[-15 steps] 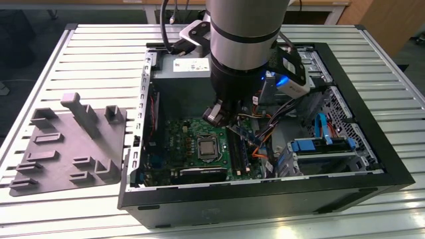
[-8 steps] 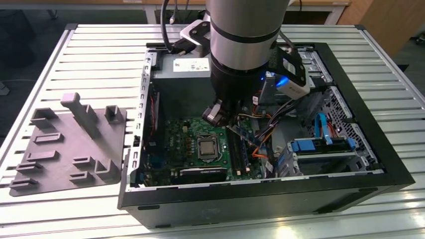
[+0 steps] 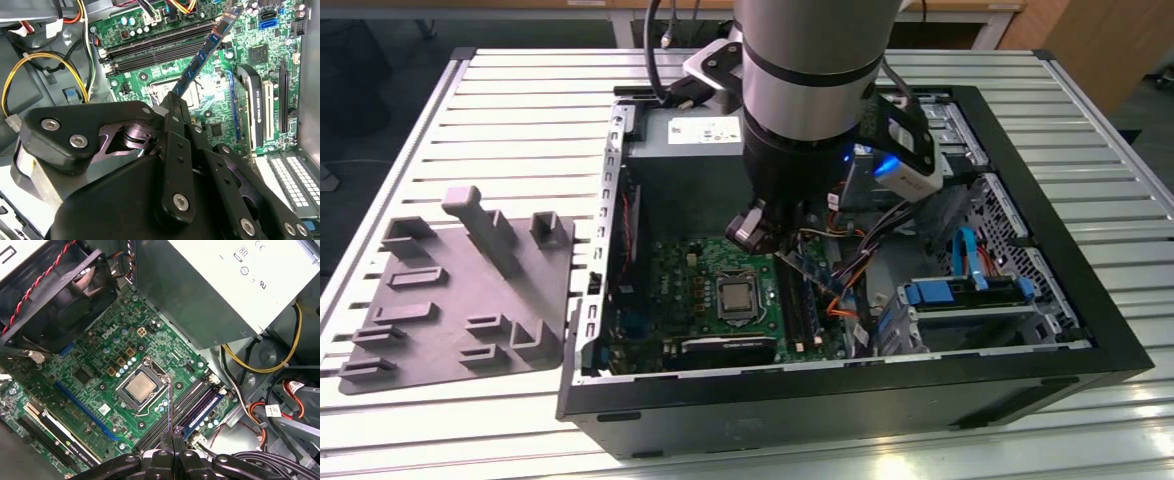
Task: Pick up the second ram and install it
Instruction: 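Insert the second ram into the second slot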
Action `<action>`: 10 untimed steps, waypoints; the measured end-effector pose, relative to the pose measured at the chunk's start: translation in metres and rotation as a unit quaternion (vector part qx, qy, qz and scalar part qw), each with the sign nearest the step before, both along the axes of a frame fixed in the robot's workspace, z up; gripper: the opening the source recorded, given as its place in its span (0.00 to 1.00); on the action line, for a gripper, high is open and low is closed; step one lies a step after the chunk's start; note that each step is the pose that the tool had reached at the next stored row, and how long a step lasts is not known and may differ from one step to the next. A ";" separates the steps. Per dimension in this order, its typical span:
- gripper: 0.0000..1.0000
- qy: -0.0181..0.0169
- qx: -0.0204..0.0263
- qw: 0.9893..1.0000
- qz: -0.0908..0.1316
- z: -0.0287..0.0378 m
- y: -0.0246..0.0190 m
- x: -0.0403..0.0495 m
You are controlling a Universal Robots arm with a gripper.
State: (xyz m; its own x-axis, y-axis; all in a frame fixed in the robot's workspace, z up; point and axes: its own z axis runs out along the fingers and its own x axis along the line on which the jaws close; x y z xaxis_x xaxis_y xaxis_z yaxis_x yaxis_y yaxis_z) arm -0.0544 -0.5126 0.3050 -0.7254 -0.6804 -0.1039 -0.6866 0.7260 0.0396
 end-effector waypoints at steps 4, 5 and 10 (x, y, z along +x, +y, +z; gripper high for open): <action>0.11 0.000 0.000 1.000 -0.008 0.0000 0.0000 0.0000; 0.11 0.000 0.000 1.000 -0.011 0.0000 0.0000 0.0000; 0.11 0.000 0.000 1.000 -0.029 -0.0001 0.0000 0.0000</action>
